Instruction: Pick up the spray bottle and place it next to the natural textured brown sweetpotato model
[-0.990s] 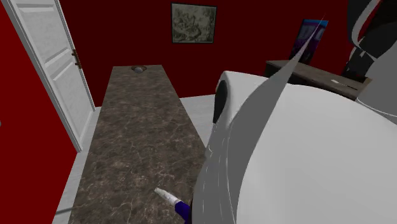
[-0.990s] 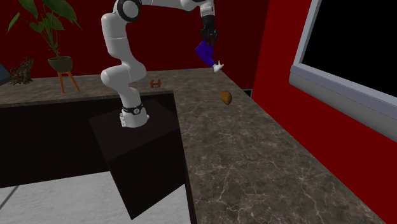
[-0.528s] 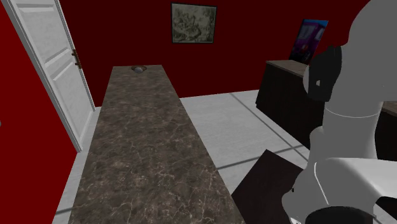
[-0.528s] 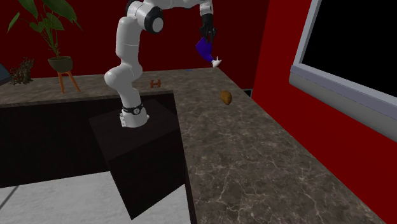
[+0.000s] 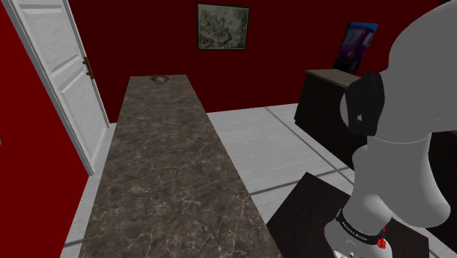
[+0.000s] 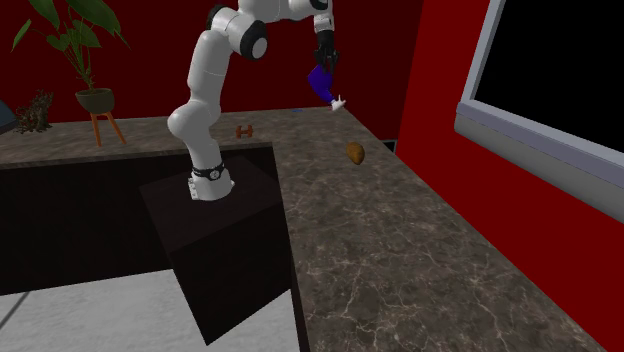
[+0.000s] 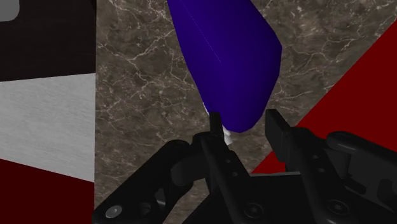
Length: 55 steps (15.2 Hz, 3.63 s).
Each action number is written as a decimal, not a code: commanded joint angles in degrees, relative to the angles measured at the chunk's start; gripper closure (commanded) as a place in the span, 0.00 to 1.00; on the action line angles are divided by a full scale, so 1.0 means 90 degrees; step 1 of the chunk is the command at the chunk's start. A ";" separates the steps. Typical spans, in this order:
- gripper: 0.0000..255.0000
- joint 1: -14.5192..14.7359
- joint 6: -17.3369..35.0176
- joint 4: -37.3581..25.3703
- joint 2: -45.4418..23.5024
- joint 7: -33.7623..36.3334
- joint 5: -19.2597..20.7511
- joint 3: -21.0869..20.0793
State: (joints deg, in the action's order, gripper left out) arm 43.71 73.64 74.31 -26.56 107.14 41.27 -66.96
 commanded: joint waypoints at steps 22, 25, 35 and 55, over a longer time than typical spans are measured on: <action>1.00 -0.0761 0.1773 0.2084 -0.0090 0.0723 0.0043 -0.0067; 1.00 -0.0773 0.1962 0.2272 -0.0159 0.0826 0.0113 -0.0023; 1.00 -0.0715 0.2538 0.2789 -0.0457 0.1184 0.0418 0.0201; 1.00 -0.0390 0.3347 0.3305 -0.1146 0.1803 0.1108 0.0780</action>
State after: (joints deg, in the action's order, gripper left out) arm 40.18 103.72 104.04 -36.85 123.34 51.21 -59.97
